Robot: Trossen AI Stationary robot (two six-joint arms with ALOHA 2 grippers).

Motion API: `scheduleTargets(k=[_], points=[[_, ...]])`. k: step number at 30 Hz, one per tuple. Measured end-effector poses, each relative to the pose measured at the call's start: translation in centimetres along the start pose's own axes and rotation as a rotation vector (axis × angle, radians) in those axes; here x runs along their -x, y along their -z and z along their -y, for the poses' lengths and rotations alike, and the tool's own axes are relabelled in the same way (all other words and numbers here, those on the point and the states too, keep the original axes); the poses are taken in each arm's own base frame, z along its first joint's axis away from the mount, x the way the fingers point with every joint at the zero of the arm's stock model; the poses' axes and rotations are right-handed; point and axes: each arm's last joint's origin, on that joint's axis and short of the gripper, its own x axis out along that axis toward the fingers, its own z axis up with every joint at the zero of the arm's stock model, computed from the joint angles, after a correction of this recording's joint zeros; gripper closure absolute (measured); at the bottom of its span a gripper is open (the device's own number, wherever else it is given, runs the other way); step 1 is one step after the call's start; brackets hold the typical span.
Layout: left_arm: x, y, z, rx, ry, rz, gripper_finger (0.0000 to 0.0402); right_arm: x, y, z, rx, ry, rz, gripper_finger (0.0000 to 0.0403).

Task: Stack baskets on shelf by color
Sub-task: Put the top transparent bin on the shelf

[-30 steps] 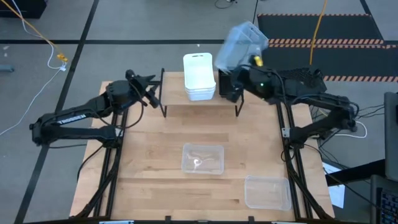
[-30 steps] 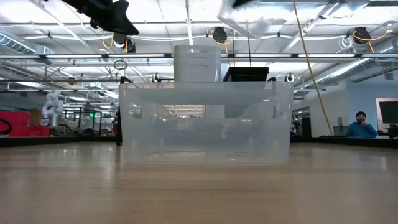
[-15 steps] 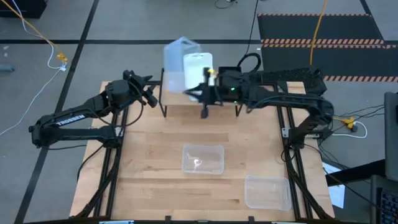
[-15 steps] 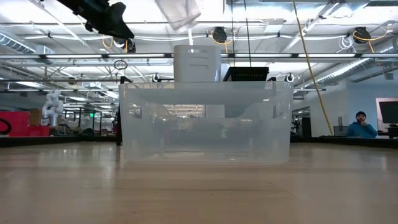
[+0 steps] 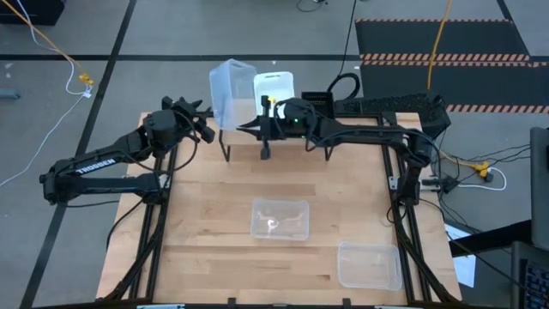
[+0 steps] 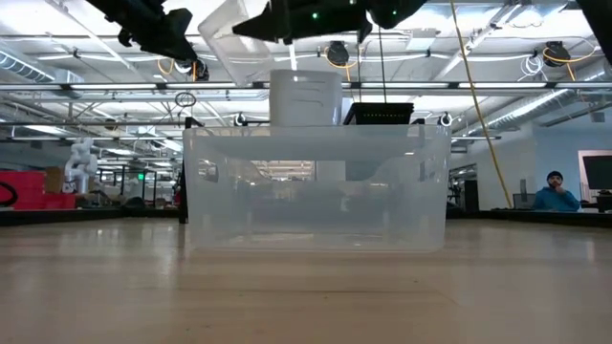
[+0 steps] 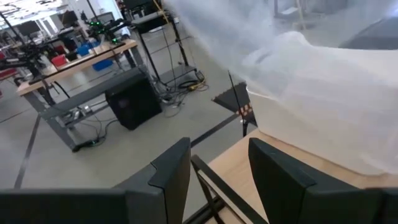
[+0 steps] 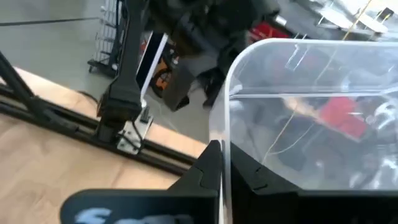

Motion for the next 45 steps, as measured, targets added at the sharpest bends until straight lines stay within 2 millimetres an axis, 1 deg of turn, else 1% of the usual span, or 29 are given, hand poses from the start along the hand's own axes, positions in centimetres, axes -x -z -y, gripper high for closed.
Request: scheduleTargets(k=[5,9,12,18,21,27,33,40,45], points=[[0.0,0.0,0.0,-0.006,0.000,-0.004,0.0236,-0.5,1.4,-0.2,-0.026,-0.016,-0.053,0.0403],[0.0,0.1,0.0,-0.011,-0.001,-0.009,0.0236,-0.7,1.5,-0.6,-0.029,-0.023,-0.058,0.0403],[0.0,0.1,0.0,-0.015,-0.001,-0.011,0.0236,-1.3,2.1,-1.1,-0.045,-0.030,-0.072,0.0403],[0.0,0.1,0.0,-0.015,-0.002,-0.011,0.0236,-2.3,3.5,-2.0,-0.080,0.032,-0.140,0.0403],[0.0,0.1,0.0,-0.016,-0.002,-0.012,0.0236,-2.4,3.7,-2.3,-0.070,0.081,-0.186,0.0403],[0.0,0.2,0.0,-0.018,-0.001,-0.015,0.0236,-2.4,3.5,-2.7,-0.065,0.120,-0.208,0.0398],[0.0,0.2,0.0,-0.018,-0.001,-0.018,0.0236,-2.4,3.6,-2.8,-0.071,0.122,-0.219,0.0362],[0.0,0.3,0.0,-0.012,0.000,-0.023,0.0236,-2.4,3.3,-2.6,-0.094,0.179,-0.209,0.0297],[0.0,0.3,0.0,-0.013,0.002,-0.031,0.0236,-2.6,2.6,-3.1,-0.084,0.184,-0.159,0.0255]])
